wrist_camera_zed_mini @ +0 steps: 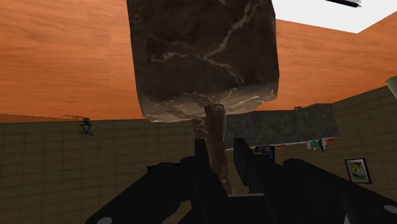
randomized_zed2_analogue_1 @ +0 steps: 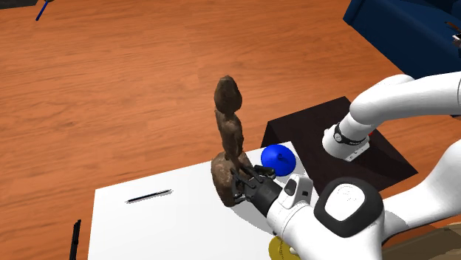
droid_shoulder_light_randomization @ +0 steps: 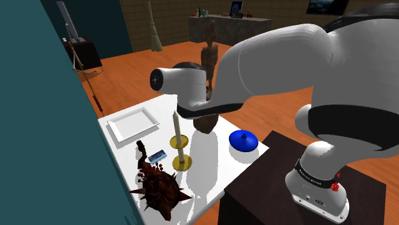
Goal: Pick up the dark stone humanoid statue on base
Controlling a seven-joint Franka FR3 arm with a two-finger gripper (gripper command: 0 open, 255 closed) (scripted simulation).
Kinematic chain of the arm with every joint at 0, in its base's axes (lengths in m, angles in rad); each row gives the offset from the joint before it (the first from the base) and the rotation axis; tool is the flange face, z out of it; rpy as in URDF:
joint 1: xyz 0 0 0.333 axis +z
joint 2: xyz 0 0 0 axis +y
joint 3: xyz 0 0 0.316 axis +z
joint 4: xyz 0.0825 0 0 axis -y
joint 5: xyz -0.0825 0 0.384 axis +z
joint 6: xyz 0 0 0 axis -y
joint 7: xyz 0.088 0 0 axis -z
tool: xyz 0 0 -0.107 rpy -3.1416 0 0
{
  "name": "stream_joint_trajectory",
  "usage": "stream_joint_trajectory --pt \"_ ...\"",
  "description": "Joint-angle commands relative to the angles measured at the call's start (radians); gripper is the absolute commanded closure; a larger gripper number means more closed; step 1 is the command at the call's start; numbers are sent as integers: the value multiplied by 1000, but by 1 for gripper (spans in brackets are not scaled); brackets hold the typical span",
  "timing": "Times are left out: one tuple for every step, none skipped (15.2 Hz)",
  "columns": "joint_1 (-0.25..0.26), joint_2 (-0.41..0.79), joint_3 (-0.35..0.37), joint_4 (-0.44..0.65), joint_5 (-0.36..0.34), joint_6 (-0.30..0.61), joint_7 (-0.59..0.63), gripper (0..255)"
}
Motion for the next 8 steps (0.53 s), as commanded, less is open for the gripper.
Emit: stream_joint_trajectory --pt "12 7 -18 8 -5 -12 -11 255" --pt "18 11 -28 12 -7 -19 -17 255" --pt "25 15 -38 17 -9 -27 -24 255" --pt "31 18 -47 22 -11 -34 -31 255" --pt "37 22 -57 27 -13 -41 -38 255" --pt "43 25 -66 32 -15 -49 -45 255" --pt "49 28 -76 37 -17 -56 -52 255" --pt "55 32 -85 43 -19 -63 -59 255"
